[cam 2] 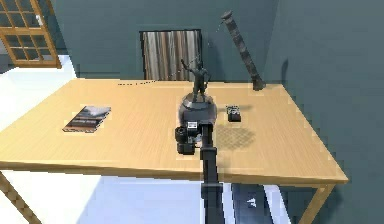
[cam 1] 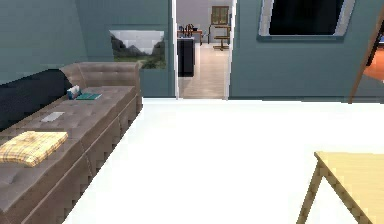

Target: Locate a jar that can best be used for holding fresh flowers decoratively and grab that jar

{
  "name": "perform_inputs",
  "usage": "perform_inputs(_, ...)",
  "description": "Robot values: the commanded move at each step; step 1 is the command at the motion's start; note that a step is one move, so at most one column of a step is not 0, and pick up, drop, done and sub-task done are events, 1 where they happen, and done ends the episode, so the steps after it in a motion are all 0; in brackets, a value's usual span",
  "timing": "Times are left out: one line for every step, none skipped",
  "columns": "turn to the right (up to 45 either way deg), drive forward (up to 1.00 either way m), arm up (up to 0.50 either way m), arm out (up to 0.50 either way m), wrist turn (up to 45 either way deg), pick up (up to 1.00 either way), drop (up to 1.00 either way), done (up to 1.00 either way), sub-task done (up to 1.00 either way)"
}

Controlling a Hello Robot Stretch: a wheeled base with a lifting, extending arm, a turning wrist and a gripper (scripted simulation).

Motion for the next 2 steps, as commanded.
perform_inputs(0.0, 0.0, 0.1, 0.0, 0.0, 0.0, 0.0, 0.0, 0.0)
perform_inputs(0.0, 0.0, 0.0, 0.0, 0.0, 0.0, 0.0, 1.0, 0.0)
